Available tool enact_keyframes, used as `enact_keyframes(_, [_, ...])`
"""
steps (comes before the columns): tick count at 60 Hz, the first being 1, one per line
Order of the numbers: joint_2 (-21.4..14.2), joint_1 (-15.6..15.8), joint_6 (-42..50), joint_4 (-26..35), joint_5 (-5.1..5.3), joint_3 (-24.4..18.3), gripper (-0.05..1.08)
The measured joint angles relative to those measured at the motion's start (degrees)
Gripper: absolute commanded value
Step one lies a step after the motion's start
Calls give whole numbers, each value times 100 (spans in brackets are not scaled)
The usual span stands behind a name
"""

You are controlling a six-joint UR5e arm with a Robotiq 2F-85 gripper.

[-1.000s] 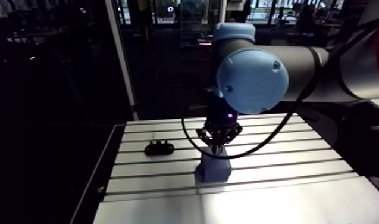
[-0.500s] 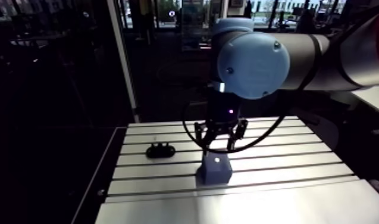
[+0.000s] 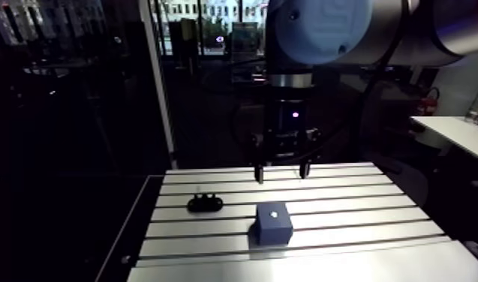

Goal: Pick up the M10 bolt and insert it into the hex recess until seated.

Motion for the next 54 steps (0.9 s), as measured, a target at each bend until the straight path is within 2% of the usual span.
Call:
enact_keyframes(29, [-234, 80, 207, 774, 8, -928, 1])
enact_keyframes(54, [-377, 83, 269, 910, 74, -1244, 1])
